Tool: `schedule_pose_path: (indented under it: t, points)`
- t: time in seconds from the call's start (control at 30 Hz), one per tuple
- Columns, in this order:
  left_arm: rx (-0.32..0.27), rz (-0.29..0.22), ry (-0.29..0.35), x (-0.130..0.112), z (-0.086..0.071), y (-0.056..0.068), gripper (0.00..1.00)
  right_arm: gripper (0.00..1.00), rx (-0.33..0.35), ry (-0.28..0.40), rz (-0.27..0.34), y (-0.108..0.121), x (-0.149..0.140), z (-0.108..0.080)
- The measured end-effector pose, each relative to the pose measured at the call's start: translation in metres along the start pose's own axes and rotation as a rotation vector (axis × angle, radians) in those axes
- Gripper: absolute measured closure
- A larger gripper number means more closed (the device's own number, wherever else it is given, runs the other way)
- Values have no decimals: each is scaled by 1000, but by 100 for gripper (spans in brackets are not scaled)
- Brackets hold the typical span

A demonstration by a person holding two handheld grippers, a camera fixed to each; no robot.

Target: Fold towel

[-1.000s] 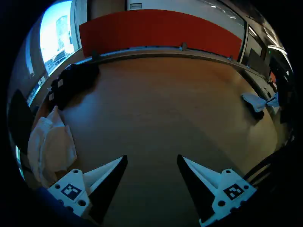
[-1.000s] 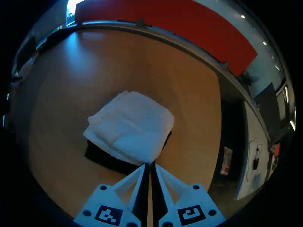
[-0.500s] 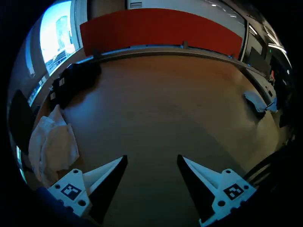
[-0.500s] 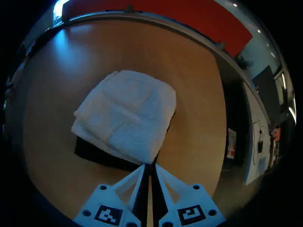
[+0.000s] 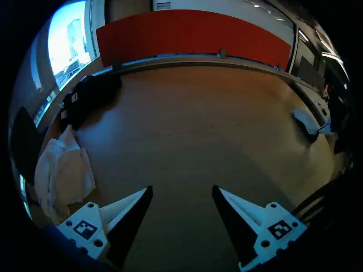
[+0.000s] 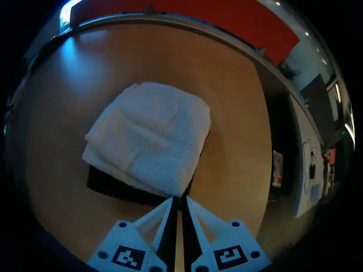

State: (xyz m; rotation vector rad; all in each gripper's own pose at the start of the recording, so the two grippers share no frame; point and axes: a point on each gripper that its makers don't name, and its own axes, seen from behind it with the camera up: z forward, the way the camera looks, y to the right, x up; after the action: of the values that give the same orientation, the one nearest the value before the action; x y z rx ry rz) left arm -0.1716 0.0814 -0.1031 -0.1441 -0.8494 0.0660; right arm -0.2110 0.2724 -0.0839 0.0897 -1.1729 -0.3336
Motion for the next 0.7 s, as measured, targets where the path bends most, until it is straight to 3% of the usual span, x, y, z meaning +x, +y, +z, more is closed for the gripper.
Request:
schedule_pose_path:
  t: [0.23,0.37,0.7]
  points:
    - [0,-2,2,0,-1,1,3,74,-13,5,13,0,-5,-4]
    - [-2,-4,3,0,-1,1,3,51,-21,14,18,0,-7,-7]
    - [-9,-2,6,-1,-2,5,3,8,-30,55,29,-3,-3,-17]
